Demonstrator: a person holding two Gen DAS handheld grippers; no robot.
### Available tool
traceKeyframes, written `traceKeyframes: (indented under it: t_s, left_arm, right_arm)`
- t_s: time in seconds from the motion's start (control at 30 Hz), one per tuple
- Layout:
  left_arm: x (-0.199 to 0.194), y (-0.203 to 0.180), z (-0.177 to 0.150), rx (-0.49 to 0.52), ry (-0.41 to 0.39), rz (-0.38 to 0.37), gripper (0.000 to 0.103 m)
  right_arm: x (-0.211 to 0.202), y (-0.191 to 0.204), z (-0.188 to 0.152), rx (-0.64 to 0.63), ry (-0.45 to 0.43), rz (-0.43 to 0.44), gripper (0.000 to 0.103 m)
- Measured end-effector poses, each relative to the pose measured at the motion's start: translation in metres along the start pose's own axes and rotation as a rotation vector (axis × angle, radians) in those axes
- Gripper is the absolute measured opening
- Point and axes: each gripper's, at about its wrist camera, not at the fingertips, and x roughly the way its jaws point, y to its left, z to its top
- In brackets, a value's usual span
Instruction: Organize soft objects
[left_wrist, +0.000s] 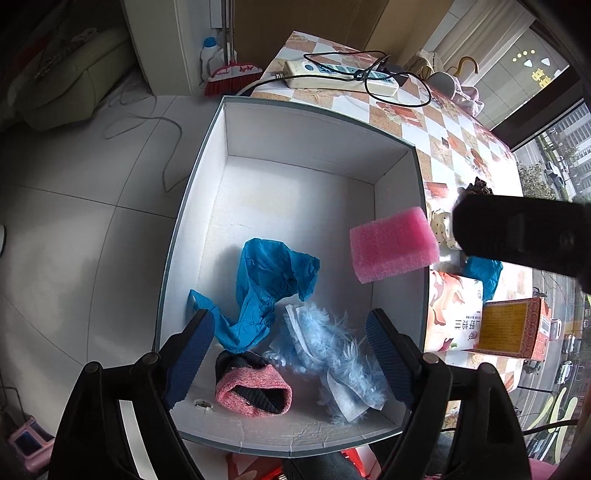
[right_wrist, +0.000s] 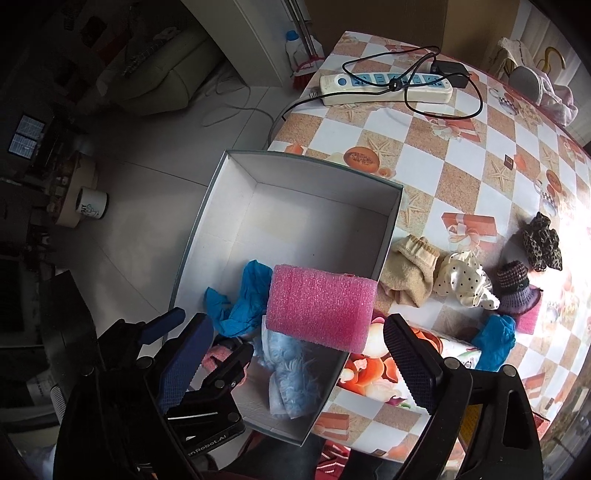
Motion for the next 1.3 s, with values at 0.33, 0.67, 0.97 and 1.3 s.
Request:
traceKeyframes:
  t_s: [0.33, 0.67, 0.97, 1.3]
  left_arm:
    - [-0.012, -0.014, 0.011, 0.009, -0.026, -0.139, 0.096]
    - [-0.015, -0.097, 0.043, 0.263, -0.027, -0.113, 0.096]
    - [0.007, -0.163, 0.062, 0.468, 0.036, -0.047, 0.096]
    - [0.058, -0.229, 0.072, 0.846, 0.078, 0.214, 0.096]
  right_arm:
    - [-0.018, -0.049, -0.012, 0.141, 0.021, 0.072, 0.102]
    - [-0.098, -0.167, -0.041, 0.431, -0.100, 0.062, 0.102]
    - [-0.123, -0.286, -0.080, 0.699, -0.130, 0.021, 0.102]
    - [-0.040, -0.383, -0.111, 0.832, 0.127, -0.008, 0.102]
